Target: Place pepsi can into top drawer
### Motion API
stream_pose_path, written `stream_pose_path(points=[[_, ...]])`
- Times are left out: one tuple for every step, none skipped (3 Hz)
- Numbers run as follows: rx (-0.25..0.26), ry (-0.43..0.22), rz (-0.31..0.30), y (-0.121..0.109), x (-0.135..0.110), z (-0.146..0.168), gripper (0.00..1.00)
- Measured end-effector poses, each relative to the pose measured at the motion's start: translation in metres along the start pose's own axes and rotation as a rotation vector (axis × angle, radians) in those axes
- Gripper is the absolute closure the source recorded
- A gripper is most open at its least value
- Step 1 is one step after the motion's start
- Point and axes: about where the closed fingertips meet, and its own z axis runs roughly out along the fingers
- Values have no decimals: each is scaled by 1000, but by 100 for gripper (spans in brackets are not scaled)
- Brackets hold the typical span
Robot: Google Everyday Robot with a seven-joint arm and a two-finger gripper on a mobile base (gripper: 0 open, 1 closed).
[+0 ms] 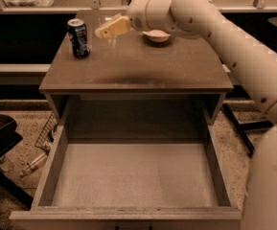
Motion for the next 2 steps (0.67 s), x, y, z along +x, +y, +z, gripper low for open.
stream_pose_path(points=[[12, -42, 24, -8, 2, 39, 0], [1, -73, 65, -2, 7, 70, 0]])
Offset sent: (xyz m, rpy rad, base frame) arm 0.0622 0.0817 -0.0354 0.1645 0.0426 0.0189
